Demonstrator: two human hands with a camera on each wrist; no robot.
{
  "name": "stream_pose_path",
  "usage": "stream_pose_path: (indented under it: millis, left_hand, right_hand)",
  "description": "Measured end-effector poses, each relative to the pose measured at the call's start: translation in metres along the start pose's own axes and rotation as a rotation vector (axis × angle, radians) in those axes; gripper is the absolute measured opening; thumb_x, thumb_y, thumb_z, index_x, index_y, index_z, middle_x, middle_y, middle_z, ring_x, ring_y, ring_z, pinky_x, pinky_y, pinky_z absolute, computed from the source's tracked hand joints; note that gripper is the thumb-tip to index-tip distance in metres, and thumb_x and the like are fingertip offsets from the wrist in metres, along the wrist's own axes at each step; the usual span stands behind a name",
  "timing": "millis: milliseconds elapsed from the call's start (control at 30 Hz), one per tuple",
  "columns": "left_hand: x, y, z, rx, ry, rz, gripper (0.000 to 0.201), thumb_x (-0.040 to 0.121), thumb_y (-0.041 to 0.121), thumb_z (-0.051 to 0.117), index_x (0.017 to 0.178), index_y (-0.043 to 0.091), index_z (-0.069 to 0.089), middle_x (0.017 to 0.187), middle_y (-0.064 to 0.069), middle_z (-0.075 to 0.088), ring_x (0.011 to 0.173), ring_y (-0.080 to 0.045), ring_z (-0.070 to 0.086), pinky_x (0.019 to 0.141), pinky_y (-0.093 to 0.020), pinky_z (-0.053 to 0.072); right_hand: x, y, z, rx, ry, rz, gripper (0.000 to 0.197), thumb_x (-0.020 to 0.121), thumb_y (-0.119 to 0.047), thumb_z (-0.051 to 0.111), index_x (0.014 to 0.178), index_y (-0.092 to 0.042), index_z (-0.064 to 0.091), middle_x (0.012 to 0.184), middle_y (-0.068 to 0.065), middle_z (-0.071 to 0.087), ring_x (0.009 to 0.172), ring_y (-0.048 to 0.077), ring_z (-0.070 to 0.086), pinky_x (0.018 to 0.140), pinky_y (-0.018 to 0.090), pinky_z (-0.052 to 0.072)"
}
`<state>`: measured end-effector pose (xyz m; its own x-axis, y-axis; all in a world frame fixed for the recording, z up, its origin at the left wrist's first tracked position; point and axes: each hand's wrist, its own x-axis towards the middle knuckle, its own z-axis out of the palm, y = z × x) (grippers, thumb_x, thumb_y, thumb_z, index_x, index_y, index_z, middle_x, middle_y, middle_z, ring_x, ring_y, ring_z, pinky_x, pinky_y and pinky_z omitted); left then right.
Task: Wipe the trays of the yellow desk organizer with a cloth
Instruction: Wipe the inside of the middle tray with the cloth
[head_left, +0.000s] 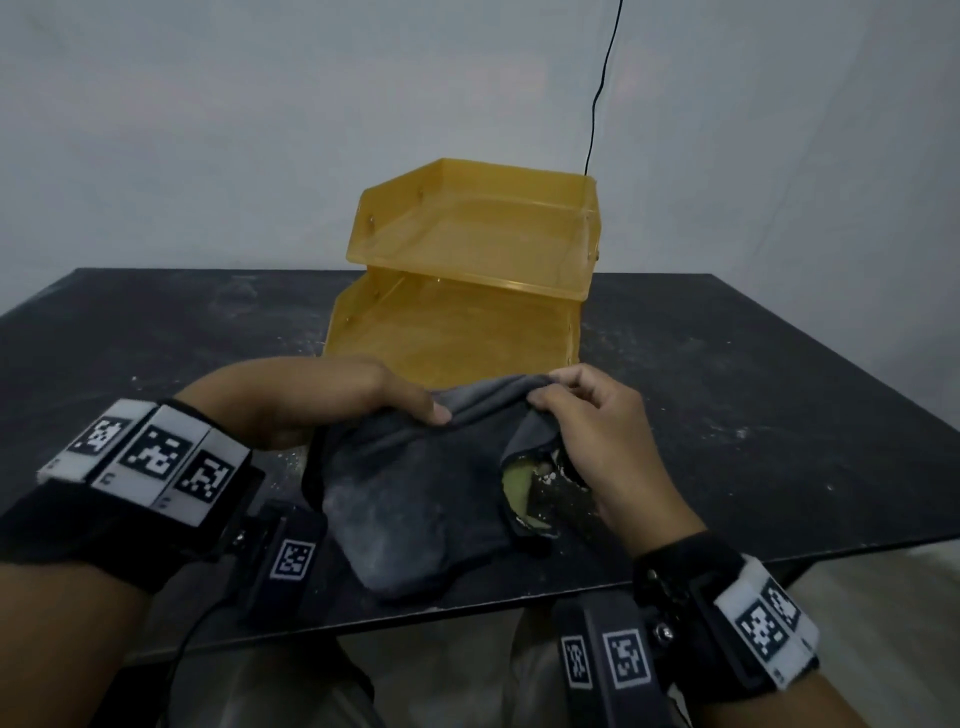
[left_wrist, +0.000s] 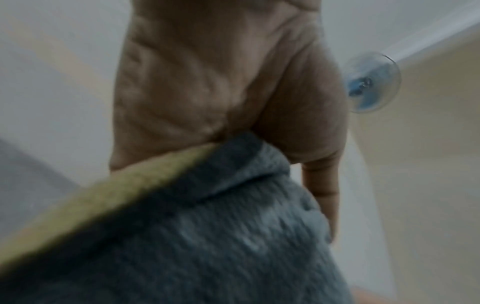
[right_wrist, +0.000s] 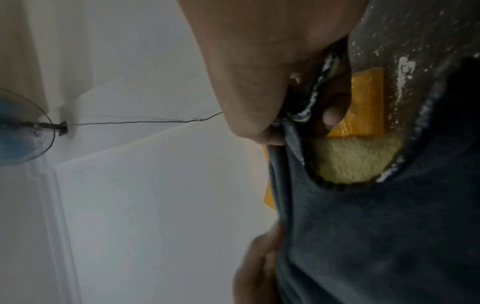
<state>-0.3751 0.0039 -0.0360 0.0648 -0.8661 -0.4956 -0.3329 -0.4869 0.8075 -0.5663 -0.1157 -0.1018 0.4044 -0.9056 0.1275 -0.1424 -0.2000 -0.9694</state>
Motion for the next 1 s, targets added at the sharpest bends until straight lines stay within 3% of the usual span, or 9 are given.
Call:
stream_pose_path:
  millis: [100,200,333,433,533,667,800,933,1000]
  left_hand:
    - [0.004,0.004,0.004,-0.255,0.077,0.115,0.034,0.093,0.023,0.051,0.115,0.005,0.071,0.116,-0.02,0.07,0.103,-0.035,0.066,0.093,-0.044,0.05]
    - [0.012,0.006,0.005,-0.441,0.163,0.221,0.037,0.09,0.024,0.057,0.114,-0.004,0.062,0.116,-0.023,0.065,0.102,-0.038,0.06,0.098,-0.05,0.045]
    - [0.028,0.019,0.017,-0.601,0.237,0.32,0.024,0.088,0.013,0.064,0.108,0.0,0.063,0.108,-0.015,0.069,0.1,-0.03,0.067,0.089,-0.041,0.053]
    - [0.057,0.026,0.03,-0.501,0.413,0.322,0.046,0.081,-0.002,0.069,0.125,0.001,0.055,0.12,-0.019,0.065,0.109,-0.033,0.065,0.096,-0.049,0.053]
    - [0.082,0.04,0.043,-0.333,0.505,0.301,0.064,0.069,0.004,0.069,0.128,0.009,0.045,0.119,-0.018,0.058,0.11,-0.033,0.059,0.097,-0.055,0.051]
    - [0.114,0.065,0.048,-0.166,0.469,0.253,0.051,0.089,0.0,0.055,0.134,0.008,0.035,0.117,-0.017,0.052,0.103,-0.03,0.057,0.097,-0.051,0.049]
    - [0.141,0.076,0.049,0.081,0.394,0.219,0.039,0.08,0.011,0.051,0.118,0.003,0.051,0.11,-0.018,0.06,0.098,-0.033,0.06,0.09,-0.048,0.052]
    - [0.154,0.084,0.046,0.174,0.392,0.241,0.011,0.088,0.0,0.049,0.089,0.003,0.06,0.086,-0.015,0.062,0.079,-0.027,0.059,0.068,-0.034,0.05]
    - [0.155,0.086,0.044,0.196,0.392,0.242,0.022,0.09,-0.006,0.047,0.075,0.009,0.054,0.073,-0.01,0.056,0.068,-0.024,0.054,0.052,-0.026,0.045]
  right_hand:
    - [-0.003,0.0,-0.005,-0.204,-0.058,-0.164,0.009,0.084,-0.019,0.074,0.078,-0.026,0.074,0.08,-0.007,0.072,0.074,0.01,0.068,0.063,0.027,0.056]
    - [-0.008,-0.004,-0.01,-0.277,-0.157,-0.133,0.01,0.082,-0.022,0.072,0.074,-0.025,0.078,0.081,-0.012,0.073,0.074,0.004,0.067,0.067,0.028,0.056]
    - [0.005,-0.004,-0.018,-0.158,0.15,-0.068,0.016,0.091,-0.019,0.058,0.095,-0.027,0.071,0.09,-0.008,0.07,0.086,0.011,0.066,0.075,0.033,0.055]
    - [0.026,0.002,-0.022,-0.143,0.108,0.07,0.028,0.092,-0.025,0.053,0.116,-0.031,0.065,0.106,-0.006,0.069,0.094,0.016,0.066,0.087,0.043,0.056]
    - [0.048,0.014,-0.022,-0.044,0.046,0.154,0.026,0.082,-0.031,0.048,0.1,-0.04,0.066,0.113,-0.006,0.07,0.108,0.018,0.065,0.099,0.049,0.052]
    - [0.054,0.009,-0.026,0.064,-0.021,0.161,0.036,0.096,-0.007,0.041,0.098,-0.035,0.063,0.109,-0.011,0.068,0.113,0.013,0.064,0.1,0.041,0.051]
    - [0.056,0.015,-0.034,0.141,-0.079,0.187,0.046,0.1,0.003,0.037,0.139,-0.016,0.053,0.129,0.001,0.064,0.12,0.016,0.06,0.103,0.042,0.049]
    - [0.061,0.025,-0.04,0.128,-0.138,0.175,0.052,0.1,0.004,0.038,0.15,-0.012,0.041,0.143,0.001,0.056,0.124,0.014,0.056,0.108,0.041,0.046]
    - [0.062,0.029,-0.042,0.118,-0.174,0.173,0.054,0.102,0.001,0.041,0.154,-0.012,0.035,0.151,0.002,0.049,0.134,0.016,0.05,0.112,0.04,0.043]
